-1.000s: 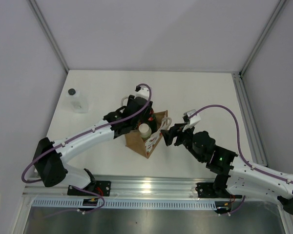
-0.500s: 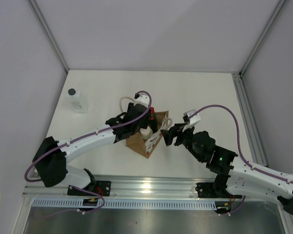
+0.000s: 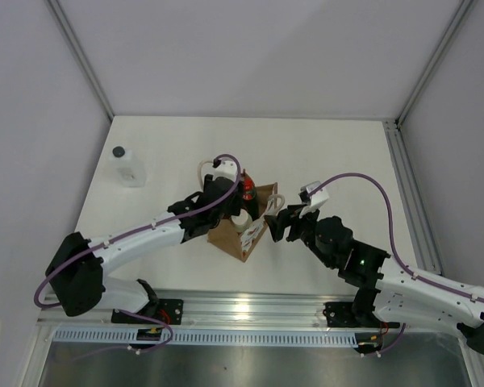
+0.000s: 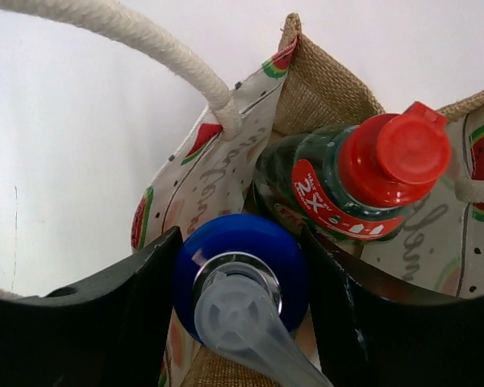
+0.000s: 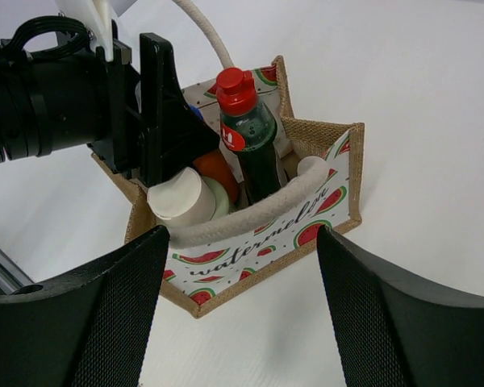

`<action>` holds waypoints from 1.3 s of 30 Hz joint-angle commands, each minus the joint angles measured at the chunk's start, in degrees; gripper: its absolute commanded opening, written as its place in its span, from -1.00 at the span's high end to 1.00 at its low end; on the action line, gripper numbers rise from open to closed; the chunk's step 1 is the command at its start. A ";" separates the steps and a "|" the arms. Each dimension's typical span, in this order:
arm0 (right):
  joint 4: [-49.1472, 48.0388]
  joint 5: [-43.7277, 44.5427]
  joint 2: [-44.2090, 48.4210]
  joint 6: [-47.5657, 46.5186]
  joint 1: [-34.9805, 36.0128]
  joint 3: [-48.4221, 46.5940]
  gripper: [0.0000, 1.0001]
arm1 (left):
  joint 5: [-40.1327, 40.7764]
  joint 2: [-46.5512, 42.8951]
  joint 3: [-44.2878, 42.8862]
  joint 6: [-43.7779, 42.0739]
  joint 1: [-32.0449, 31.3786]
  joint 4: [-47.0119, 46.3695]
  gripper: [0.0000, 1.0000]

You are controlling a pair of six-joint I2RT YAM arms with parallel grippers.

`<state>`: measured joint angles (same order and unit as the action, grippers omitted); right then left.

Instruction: Place the personal care products into the canvas bag

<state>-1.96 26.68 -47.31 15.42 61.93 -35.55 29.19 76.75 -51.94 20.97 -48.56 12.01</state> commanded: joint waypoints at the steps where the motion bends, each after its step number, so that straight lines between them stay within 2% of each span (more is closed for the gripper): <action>1: -1.82 1.18 0.11 -0.21 0.29 -1.54 -0.56 | 0.52 -2.48 0.70 0.82 0.48 -1.73 -0.28; 10: -1.74 1.45 0.11 -0.39 0.21 -1.71 -0.56 | 1.48 -3.45 0.53 1.61 0.48 -0.15 -0.40; 15: -1.65 0.92 0.37 -0.39 0.21 -1.71 -0.56 | -1.76 -7.22 -2.45 2.94 -1.27 2.49 -0.47; 19: -1.56 0.83 0.46 -0.39 0.21 -1.80 -0.56 | -1.68 -8.37 -9.92 2.23 -2.86 10.36 -0.64; 20: -1.56 0.83 0.46 -0.39 0.29 -1.80 -0.56 | -1.42 -7.85 -15.24 2.14 -2.86 12.14 -0.74; 23: -1.47 0.66 0.46 -0.30 0.21 -1.80 -0.56 | 2.61 -7.14 -22.55 0.65 -2.77 16.99 -0.97; 26: -1.47 0.57 0.55 -0.22 0.21 -1.80 -0.56 | 5.88 -6.88 -28.00 -0.67 -1.11 19.80 -0.99; 30: -1.38 0.31 0.64 -0.13 0.21 -1.89 -0.56 | 4.30 -6.44 -31.99 -0.93 7.13 22.79 -0.97; 35: -1.21 -0.75 0.99 -0.13 0.21 -2.07 -0.56 | -3.52 -6.96 -27.52 -4.44 10.06 20.34 -0.89; 39: -1.12 -1.10 1.08 0.22 0.21 -2.15 -0.56 | -2.04 -6.62 -21.45 -4.01 10.15 19.28 -0.88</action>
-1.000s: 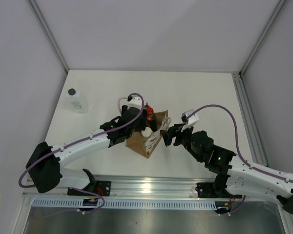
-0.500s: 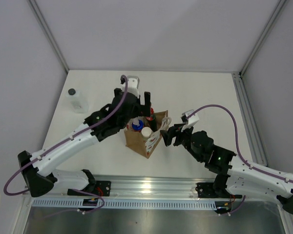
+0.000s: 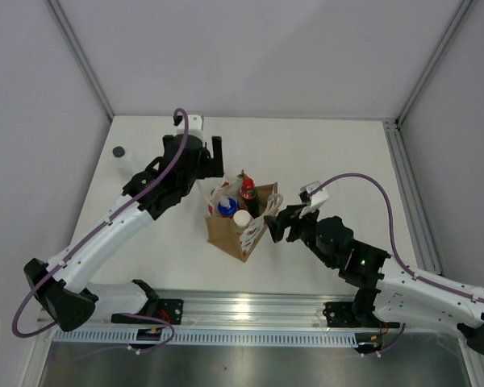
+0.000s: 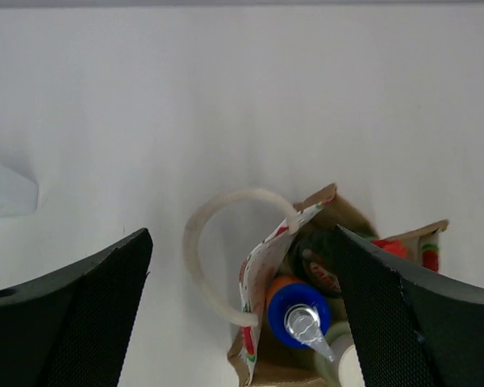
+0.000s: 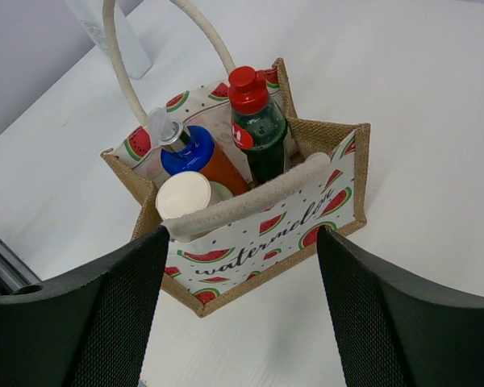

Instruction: Place the personal care products into the canvas bag

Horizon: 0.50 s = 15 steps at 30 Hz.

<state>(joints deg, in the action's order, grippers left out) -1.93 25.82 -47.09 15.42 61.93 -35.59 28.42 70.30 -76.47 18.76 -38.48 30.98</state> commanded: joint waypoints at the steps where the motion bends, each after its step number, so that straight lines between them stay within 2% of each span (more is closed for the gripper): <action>1: -1.05 -0.25 0.77 0.22 0.21 -2.11 -0.56 | -0.48 0.01 3.77 -1.71 0.07 -0.13 -0.89; 6: -1.05 -0.07 1.56 0.22 0.21 -1.94 -0.56 | 0.67 2.91 5.28 0.48 2.17 1.62 -0.89; 9: -0.97 0.10 1.65 0.22 0.21 -1.94 -0.56 | -1.43 4.14 5.63 1.28 3.50 1.63 -0.87; 11: -1.05 0.10 1.65 0.22 0.21 -1.94 -0.56 | -2.58 4.58 5.98 0.49 3.59 0.31 -0.75; 13: -1.05 0.10 1.48 0.22 0.21 -1.94 -0.56 | -6.79 5.02 6.50 -0.83 3.59 -2.15 -0.48; 14: -0.97 0.10 1.48 0.22 0.21 -2.02 -0.56 | -8.20 5.02 6.42 -0.92 3.59 -2.59 -0.08; 15: -0.97 0.10 1.56 0.22 0.21 -2.02 -0.56 | -9.60 4.85 6.33 -0.92 3.59 -3.55 0.09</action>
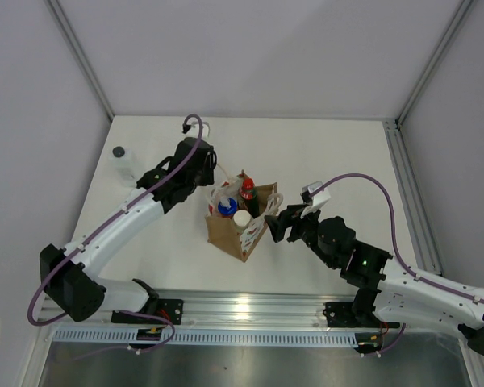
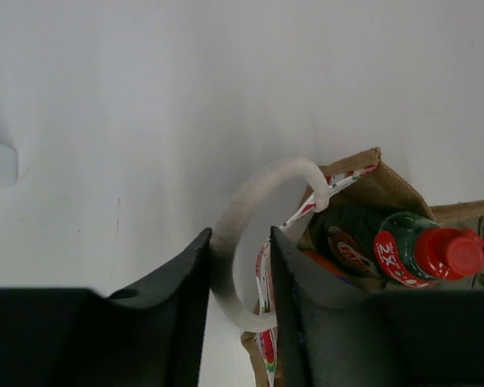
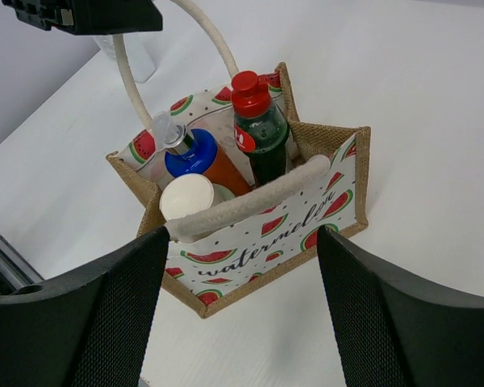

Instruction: Place the personal care products into the canvas bag

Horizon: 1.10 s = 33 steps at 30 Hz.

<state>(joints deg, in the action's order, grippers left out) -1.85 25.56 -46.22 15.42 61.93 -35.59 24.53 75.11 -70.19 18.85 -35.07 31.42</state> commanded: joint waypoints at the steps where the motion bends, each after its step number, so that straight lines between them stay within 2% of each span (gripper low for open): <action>1: -1.05 0.45 0.69 0.31 0.21 -1.94 -0.56 | -7.90 -0.14 0.23 -0.66 0.18 -4.35 0.33; 3: -1.05 0.54 0.78 0.22 0.21 -2.02 -0.56 | -10.20 -0.32 0.15 -0.48 0.09 -5.57 0.55; 4: -1.05 0.63 0.86 0.22 0.29 -1.94 -0.56 | -12.64 -0.66 0.14 -0.40 0.09 -5.67 0.74; 6: -1.05 0.54 0.78 0.22 0.21 -2.02 -0.56 | -15.03 -1.02 -0.21 0.13 0.00 -6.19 0.98; 19: -1.05 0.63 0.86 0.14 0.21 -2.02 -0.56 | -22.51 -7.17 -0.56 1.71 -2.55 -9.01 0.99; 22: -1.05 0.54 0.78 0.05 0.21 -2.02 -0.56 | -21.99 -7.35 -0.82 1.63 -2.90 -8.83 0.99; 23: -1.05 0.54 0.78 0.14 0.21 -2.02 -0.56 | -21.55 -7.17 -1.43 1.71 -2.90 -8.05 0.91; 24: -0.97 0.54 0.78 0.22 0.21 -2.02 -0.56 | -20.33 -6.65 -1.35 1.71 -2.90 -7.69 0.65; 27: -0.97 0.45 1.04 0.22 0.21 -2.02 -0.56 | -17.43 -5.86 -1.18 1.28 -2.90 -6.90 0.15; 29: -0.88 0.37 1.13 0.22 0.21 -2.02 -0.56 | -15.93 -5.50 -1.00 1.10 -2.90 -6.55 0.07; 32: -0.88 0.37 1.13 0.31 0.21 -2.02 -0.56 | -13.12 -4.98 -1.08 1.27 -2.81 -5.94 -0.16; 33: -0.79 0.37 1.13 0.23 0.21 -2.02 -0.56 | -12.24 -4.80 -1.52 1.45 -2.81 -5.06 -0.33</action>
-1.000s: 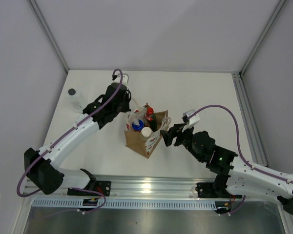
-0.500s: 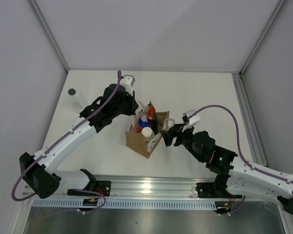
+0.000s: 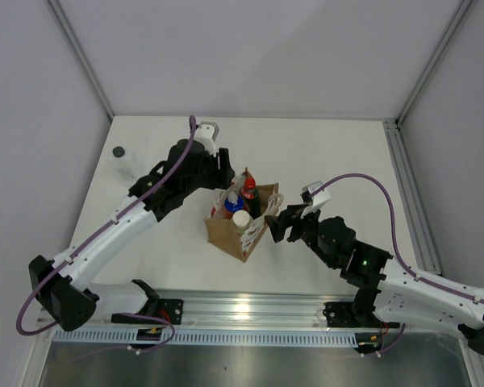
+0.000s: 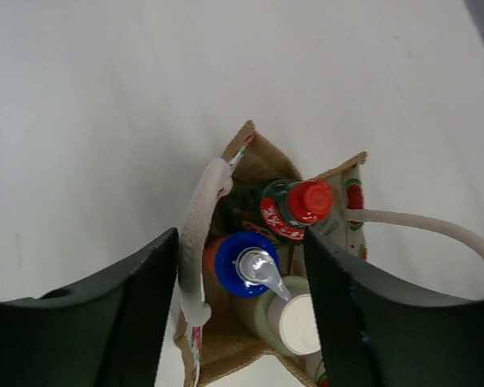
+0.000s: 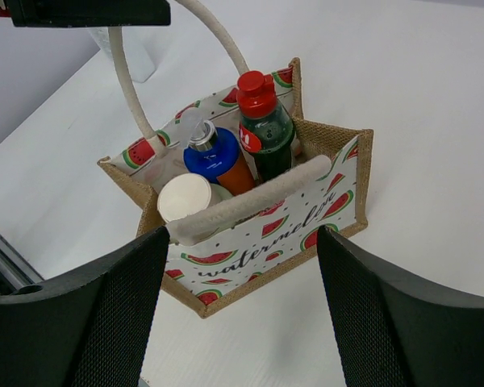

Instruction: Place the personal care products into the canvas bag

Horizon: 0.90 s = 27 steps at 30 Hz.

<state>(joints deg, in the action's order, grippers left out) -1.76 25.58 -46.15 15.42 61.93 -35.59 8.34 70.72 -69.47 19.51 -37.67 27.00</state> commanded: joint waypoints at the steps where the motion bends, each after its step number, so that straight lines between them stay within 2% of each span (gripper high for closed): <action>1: -0.96 0.34 1.06 0.22 0.21 -2.02 -0.56 | 8.66 0.29 -4.86 1.49 -0.12 1.19 -0.39; 3: -0.97 0.34 1.06 0.22 0.21 -2.02 -0.56 | 11.95 0.82 -8.03 2.81 0.23 5.59 -0.50; 5: -1.05 0.43 0.89 0.22 0.21 -1.94 -0.56 | 13.02 1.00 -11.11 2.82 1.37 8.14 -0.68; 6: -1.05 0.43 0.89 0.22 0.29 -1.94 -0.56 | 12.84 1.17 -13.65 2.82 2.07 9.02 -0.86; 7: -1.05 0.43 0.80 0.22 0.21 -2.02 -0.56 | 13.10 1.44 -14.98 2.82 3.38 9.99 -0.90; 8: -1.05 0.61 0.63 0.14 0.29 -2.02 -0.56 | 15.11 1.61 -17.95 2.56 4.00 11.22 -0.91; 12: -1.05 0.96 0.71 -0.04 0.21 -2.02 -0.56 | 19.42 -0.58 -19.03 2.90 8.48 11.23 -0.99; 17: -1.23 1.31 0.45 -0.21 0.21 -2.02 -0.56 | 15.84 -2.69 -16.93 8.42 17.18 11.05 -0.99; 22: -1.05 1.05 0.01 -0.21 0.21 -2.11 -0.56 | 11.18 4.23 -16.93 15.20 28.94 15.00 -0.98; 27: -0.96 0.96 0.53 -0.04 0.21 -2.20 -0.56 | 15.13 11.80 -17.36 18.63 35.37 15.97 -0.98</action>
<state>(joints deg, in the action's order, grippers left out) -1.61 25.63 -46.22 15.42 61.93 -35.59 22.44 78.76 -86.56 33.67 -5.37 40.42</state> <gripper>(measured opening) 0.778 0.993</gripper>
